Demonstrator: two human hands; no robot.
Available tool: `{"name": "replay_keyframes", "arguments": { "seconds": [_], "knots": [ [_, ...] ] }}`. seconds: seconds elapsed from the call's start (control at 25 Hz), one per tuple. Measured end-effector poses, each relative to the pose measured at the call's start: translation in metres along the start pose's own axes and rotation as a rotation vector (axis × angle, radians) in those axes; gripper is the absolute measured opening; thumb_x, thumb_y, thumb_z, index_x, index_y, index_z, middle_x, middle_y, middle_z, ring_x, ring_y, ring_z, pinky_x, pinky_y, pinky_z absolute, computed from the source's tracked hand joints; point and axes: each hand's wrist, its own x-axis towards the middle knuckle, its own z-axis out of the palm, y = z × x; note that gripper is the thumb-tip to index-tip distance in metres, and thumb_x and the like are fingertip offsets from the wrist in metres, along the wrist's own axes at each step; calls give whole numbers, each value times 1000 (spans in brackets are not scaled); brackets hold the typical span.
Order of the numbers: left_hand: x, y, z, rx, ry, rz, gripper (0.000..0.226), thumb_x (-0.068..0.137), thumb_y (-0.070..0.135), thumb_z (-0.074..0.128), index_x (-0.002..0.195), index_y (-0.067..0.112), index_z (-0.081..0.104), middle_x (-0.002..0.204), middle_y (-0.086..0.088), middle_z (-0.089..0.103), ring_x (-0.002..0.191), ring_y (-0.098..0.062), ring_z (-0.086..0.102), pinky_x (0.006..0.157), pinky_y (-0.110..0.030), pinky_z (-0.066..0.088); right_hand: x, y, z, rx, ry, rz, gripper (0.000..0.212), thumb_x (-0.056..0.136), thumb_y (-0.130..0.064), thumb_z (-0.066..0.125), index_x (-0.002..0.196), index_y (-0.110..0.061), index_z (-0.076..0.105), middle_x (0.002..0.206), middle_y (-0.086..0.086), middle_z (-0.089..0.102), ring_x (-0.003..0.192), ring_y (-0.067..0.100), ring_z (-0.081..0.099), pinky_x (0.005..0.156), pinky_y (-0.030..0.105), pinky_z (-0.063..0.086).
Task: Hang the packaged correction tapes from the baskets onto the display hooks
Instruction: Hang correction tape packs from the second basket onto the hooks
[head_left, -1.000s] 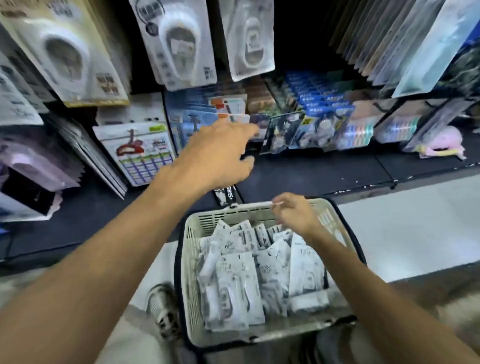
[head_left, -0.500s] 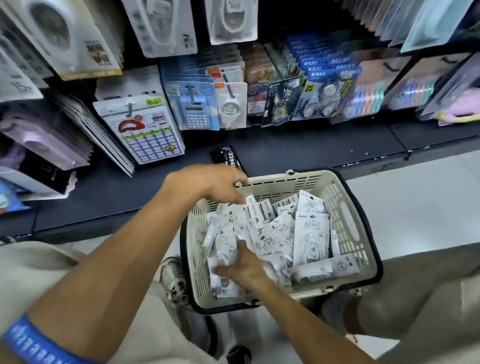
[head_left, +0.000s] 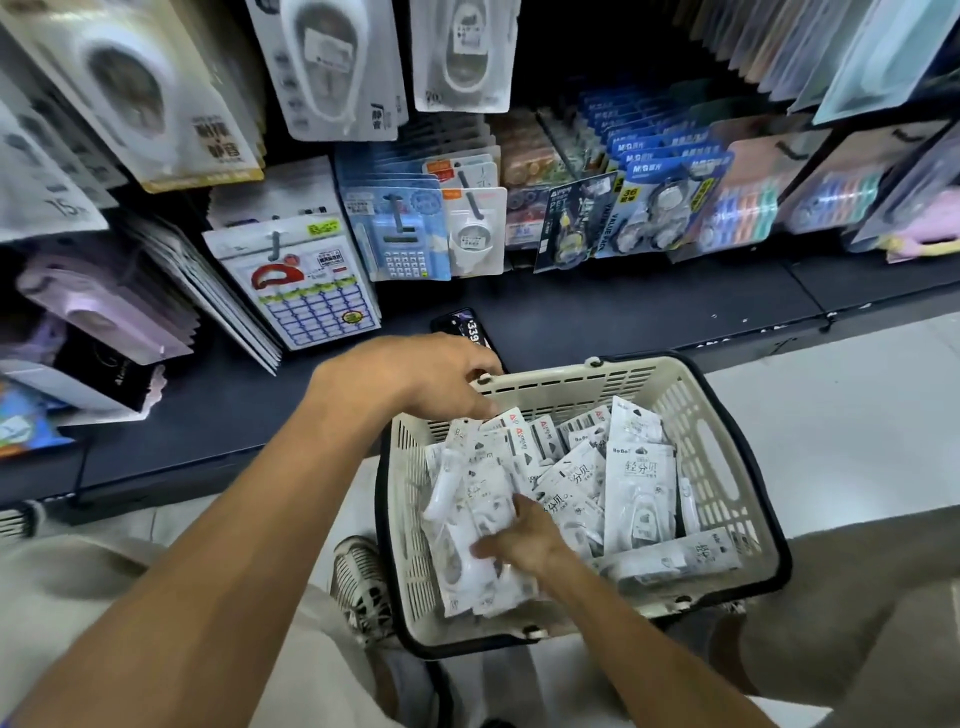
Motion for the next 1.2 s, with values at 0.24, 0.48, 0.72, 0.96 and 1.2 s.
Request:
{"name": "replay_keyframes", "arguments": {
  "seconds": [0.24,0.48,0.72,0.96,1.2],
  "knots": [
    [0,-16,-7,-109,22,-114,55,93,56,61,141,29,55,142,1,56,126,-21,55,108,-33,44,-58,-60,-124,274,-55,-162,52,67,0,87,115,-13,71,113,9,77,99,26,76,76,38,62],
    [1,4,-3,-912,207,114,58,69,61,83,120,43,66,109,21,75,101,-4,71,81,-24,54,-130,-153,-140,554,39,-569,46,73,-20,85,117,-17,72,108,12,78,93,32,77,65,37,62],
    [-6,3,-33,-1866,381,287,79,58,26,97,128,22,61,116,-2,77,101,-22,76,75,-41,62,-172,-233,-113,821,192,-716,25,99,-40,59,118,-31,73,103,-7,79,92,18,77,84,41,61],
    [-19,6,-39,-1818,415,357,80,51,29,92,126,21,65,114,-8,77,93,-24,77,70,-40,62,-173,-261,-114,646,267,-854,25,102,-19,58,101,-32,79,106,0,79,99,24,76,85,44,59],
    [-25,9,-39,-1772,438,354,71,50,30,92,118,24,71,114,-10,77,96,-27,76,81,-44,60,-167,-253,-106,610,564,-998,11,95,-32,70,102,-34,62,92,4,76,74,16,72,66,42,56]
  ]
}}
